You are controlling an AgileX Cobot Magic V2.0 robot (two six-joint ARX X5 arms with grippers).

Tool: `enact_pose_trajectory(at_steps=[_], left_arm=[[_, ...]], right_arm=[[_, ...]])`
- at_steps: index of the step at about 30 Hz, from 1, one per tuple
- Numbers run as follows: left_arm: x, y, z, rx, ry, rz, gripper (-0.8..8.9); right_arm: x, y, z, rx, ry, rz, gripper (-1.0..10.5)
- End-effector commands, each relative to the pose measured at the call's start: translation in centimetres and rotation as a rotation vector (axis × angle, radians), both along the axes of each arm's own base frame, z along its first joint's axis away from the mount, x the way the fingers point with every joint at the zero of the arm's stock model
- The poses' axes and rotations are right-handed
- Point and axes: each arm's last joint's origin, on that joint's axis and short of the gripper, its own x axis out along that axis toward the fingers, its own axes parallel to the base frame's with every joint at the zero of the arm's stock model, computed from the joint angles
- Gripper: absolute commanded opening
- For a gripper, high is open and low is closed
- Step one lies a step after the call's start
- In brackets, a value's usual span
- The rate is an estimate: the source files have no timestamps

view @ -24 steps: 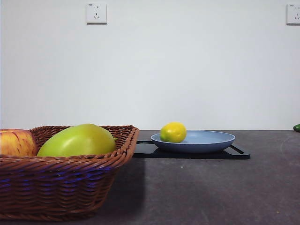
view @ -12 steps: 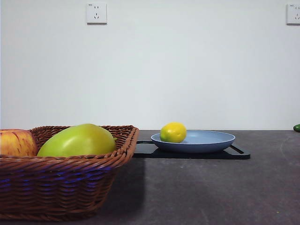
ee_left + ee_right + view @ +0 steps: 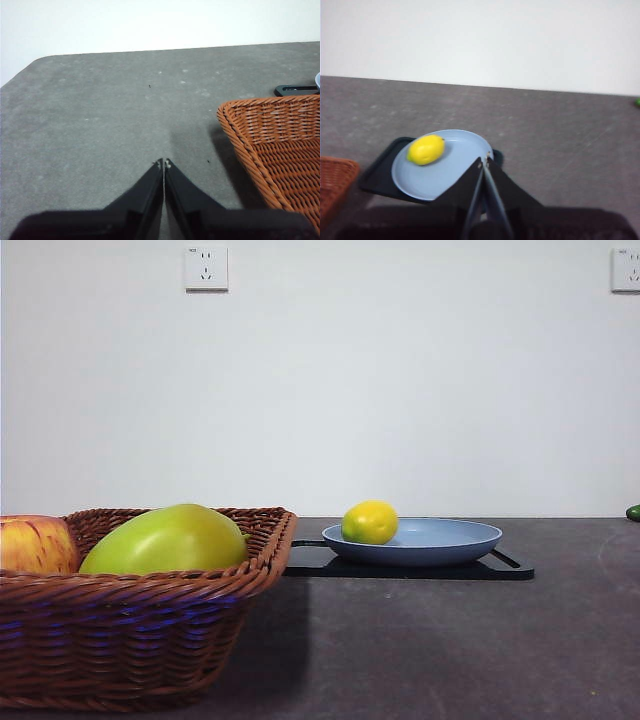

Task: Take the lemon from the basket,put the lemon in the plate,hand out the plate

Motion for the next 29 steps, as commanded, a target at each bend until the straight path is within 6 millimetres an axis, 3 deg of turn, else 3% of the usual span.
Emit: enact_pose_trajectory(at_steps=[1,5,16,29], left_arm=[[0.0,0.0,-0.3,-0.008,0.007,-0.007,0.08],[0.0,0.0,-0.3,-0.008,0.007,-0.007,0.08],[0.0,0.0,-0.3,-0.008,0.007,-0.006,0.08],[0.0,0.0,-0.3,-0.008,0.007,-0.006,0.08]], right_arm=[[-0.6,-0.7,-0.3,-0.058,-0.039,-0.025,0.0],[-0.9,-1.8,-2.6,-0.038,-0.047,-0.022,0.0],[-0.3,-3.4,-11.5,-0.021,0.009,-0.018,0.0],[-0.3,-3.4,-14.4,-0.021,0.046,-0.024,0.0]])
